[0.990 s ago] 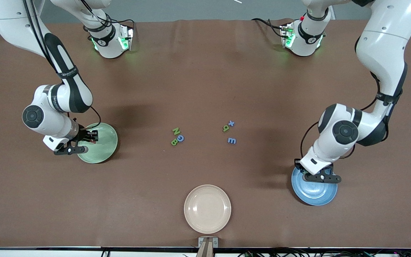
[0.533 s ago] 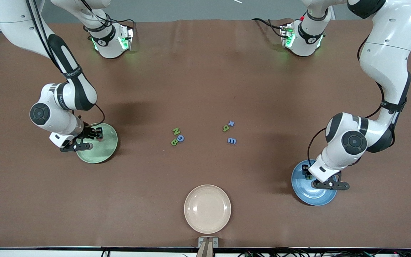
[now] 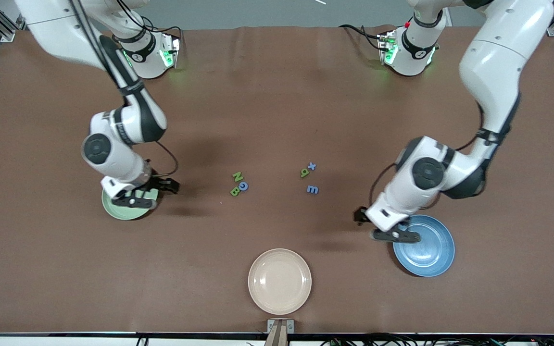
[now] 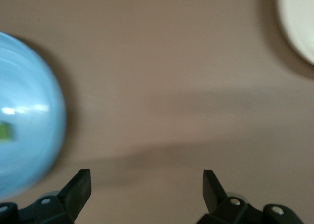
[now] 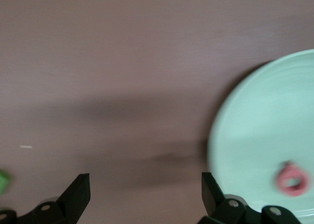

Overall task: Sort upper and lower case letters into plates
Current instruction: 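Grasp the green B with the right gripper while the left gripper grasps blue m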

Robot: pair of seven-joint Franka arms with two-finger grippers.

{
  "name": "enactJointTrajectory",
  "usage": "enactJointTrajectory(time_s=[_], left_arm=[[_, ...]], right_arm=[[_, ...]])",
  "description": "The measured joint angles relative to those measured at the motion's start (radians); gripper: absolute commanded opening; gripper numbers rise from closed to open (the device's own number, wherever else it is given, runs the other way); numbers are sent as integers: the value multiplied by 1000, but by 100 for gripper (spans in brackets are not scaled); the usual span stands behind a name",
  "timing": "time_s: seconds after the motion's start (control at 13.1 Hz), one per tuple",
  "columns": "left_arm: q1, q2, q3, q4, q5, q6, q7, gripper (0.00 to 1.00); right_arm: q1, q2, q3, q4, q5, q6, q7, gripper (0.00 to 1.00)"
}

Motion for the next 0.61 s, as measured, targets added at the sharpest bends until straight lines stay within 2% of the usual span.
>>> enactJointTrajectory(time_s=[0.3, 0.53, 0.61], left_arm=[[-168, 14, 5, -22, 1, -2, -223, 99], [-225, 43, 9, -48, 1, -1, -295, 95], [-231, 48, 10, -63, 1, 2, -303, 90]], right_arm=[[189, 97, 1, 115, 3, 11, 320, 100], [256, 186, -1, 222, 2, 12, 503, 100], [265, 213, -4, 246, 1, 12, 549, 100]])
